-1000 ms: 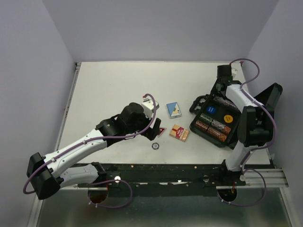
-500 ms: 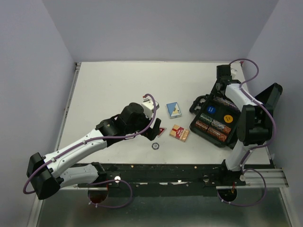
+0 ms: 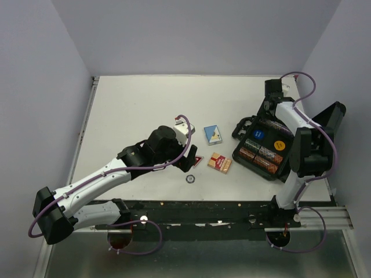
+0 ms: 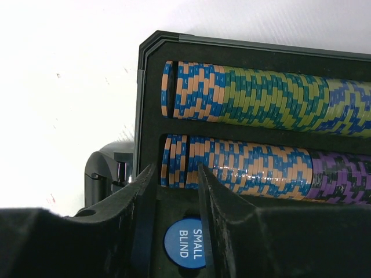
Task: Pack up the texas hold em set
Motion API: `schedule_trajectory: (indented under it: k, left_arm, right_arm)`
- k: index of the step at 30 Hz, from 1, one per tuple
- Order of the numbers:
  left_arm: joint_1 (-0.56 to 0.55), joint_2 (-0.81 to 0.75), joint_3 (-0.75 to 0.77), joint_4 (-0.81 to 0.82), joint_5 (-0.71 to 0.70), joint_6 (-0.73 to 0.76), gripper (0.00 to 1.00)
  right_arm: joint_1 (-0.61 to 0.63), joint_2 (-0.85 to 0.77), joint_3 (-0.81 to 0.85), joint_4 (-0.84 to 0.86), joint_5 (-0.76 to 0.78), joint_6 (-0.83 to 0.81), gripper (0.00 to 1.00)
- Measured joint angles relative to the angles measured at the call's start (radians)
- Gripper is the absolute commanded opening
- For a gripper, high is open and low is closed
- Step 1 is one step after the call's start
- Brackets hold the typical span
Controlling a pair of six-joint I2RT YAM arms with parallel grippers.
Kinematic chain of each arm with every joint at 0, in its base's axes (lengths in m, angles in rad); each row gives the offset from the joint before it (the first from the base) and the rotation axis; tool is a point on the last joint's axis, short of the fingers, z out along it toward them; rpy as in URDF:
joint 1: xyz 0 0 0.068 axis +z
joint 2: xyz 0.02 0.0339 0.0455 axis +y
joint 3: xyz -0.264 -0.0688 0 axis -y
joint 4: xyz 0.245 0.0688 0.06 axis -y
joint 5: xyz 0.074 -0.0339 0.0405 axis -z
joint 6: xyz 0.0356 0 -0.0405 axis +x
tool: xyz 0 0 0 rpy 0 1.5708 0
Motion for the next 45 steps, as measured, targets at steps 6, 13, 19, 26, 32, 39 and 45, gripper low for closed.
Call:
schedule_trajectory:
  k: [6,13,19,26,32,39,45]
  left_arm:
    - [0.000,0.005,0.000,0.000,0.000,0.001,0.99]
    - [-0.002,0.039,0.002,-0.010,-0.041,0.006,0.98]
    - [-0.053,0.149,0.022,-0.063,-0.108,-0.031,0.98]
    - [-0.186,0.278,0.040,-0.100,-0.150,-0.158,0.95]
    - [-0.192,0.281,0.002,-0.053,-0.179,-0.248,0.87]
    - [-0.192,0.386,-0.017,-0.013,-0.216,-0.289,0.78]
    - [-0.192,0.452,-0.024,0.013,-0.233,-0.287,0.73]
  right_arm:
    - [0.000,0.000,0.001,0.000,-0.001,-0.005,0.55]
    - [0.000,-0.005,0.002,0.001,-0.026,-0.030,0.71]
    - [0.000,-0.118,-0.074,0.028,-0.078,-0.070,0.73]
    - [0.000,-0.340,-0.174,0.113,-0.211,-0.089,0.73]
    - [-0.001,-0.431,-0.279,0.157,-0.325,-0.089,0.73]
    - [-0.001,-0.509,-0.410,0.163,-0.416,-0.085,0.73]
    - [-0.001,-0.511,-0.413,0.180,-0.448,-0.082,0.73]
